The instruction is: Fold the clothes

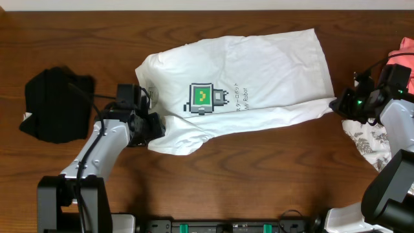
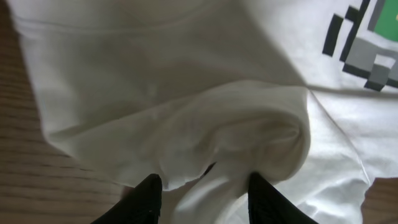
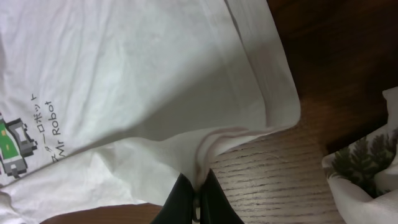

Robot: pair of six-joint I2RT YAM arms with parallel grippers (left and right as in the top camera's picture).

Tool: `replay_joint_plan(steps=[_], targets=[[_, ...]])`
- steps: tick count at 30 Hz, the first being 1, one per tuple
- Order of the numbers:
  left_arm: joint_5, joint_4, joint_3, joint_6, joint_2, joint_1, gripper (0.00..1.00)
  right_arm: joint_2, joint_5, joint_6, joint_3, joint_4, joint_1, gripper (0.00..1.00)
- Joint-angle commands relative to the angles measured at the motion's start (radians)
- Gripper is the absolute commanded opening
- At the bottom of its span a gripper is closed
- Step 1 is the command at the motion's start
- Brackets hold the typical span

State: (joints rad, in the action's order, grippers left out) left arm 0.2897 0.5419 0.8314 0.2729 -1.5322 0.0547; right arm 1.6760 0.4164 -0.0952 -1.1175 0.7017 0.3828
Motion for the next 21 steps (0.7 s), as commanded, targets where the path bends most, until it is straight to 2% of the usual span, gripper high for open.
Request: replay_joint_plan(steps=[1, 7, 12, 21], targets=[[0.043, 0.003, 0.008, -0.007, -0.002, 0.023, 0.46, -0.015, 0.0, -0.009, -0.023, 0.001, -0.006, 0.01], [0.077, 0.026, 0.009, -0.009, -0.002, 0.045, 0.46, -0.015, -0.001, -0.008, -0.023, 0.001, -0.006, 0.01], [0.076, 0.045, 0.009, -0.009, -0.002, 0.045, 0.52, -0.015, -0.001, -0.008, -0.023, 0.005, -0.006, 0.01], [0.076, 0.093, 0.009, -0.01, -0.002, 0.045, 0.52, -0.015, -0.001, -0.008, -0.023, 0.005, -0.006, 0.01]])
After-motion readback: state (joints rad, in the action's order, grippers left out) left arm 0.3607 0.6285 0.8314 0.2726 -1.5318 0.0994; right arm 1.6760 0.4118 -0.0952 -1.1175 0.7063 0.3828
